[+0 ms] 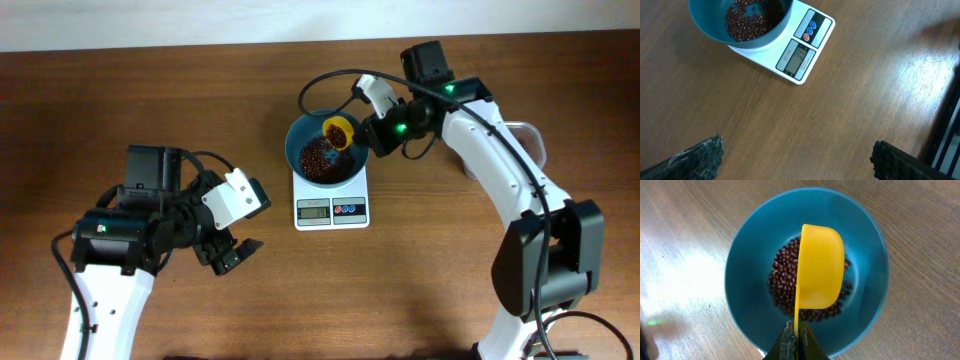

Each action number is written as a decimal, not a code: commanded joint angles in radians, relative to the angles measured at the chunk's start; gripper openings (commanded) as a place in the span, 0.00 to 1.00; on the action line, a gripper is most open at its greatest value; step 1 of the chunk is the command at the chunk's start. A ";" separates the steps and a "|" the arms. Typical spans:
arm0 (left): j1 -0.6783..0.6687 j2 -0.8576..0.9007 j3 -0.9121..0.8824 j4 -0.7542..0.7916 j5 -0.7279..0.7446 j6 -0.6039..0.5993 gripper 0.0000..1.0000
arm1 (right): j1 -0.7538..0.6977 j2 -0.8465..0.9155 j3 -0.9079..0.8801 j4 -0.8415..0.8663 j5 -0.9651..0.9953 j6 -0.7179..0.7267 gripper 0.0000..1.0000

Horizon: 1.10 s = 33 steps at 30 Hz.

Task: Scoop item into bowl and weigh 50g on scale
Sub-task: 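Hold the emptied scoop inverted over the bowl with the right gripper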

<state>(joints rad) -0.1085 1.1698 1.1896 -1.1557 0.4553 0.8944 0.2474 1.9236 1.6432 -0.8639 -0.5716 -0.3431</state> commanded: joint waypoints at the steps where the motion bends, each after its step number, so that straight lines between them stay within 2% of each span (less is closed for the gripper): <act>1: 0.006 -0.007 -0.001 0.002 0.000 0.009 0.99 | 0.017 -0.035 0.027 -0.007 0.012 0.008 0.04; 33: 0.006 -0.007 -0.001 0.002 0.000 0.009 0.99 | 0.042 -0.059 0.031 -0.038 0.117 0.038 0.04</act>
<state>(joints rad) -0.1085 1.1694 1.1896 -1.1553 0.4557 0.8944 0.2829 1.9064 1.6531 -0.9047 -0.4736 -0.3134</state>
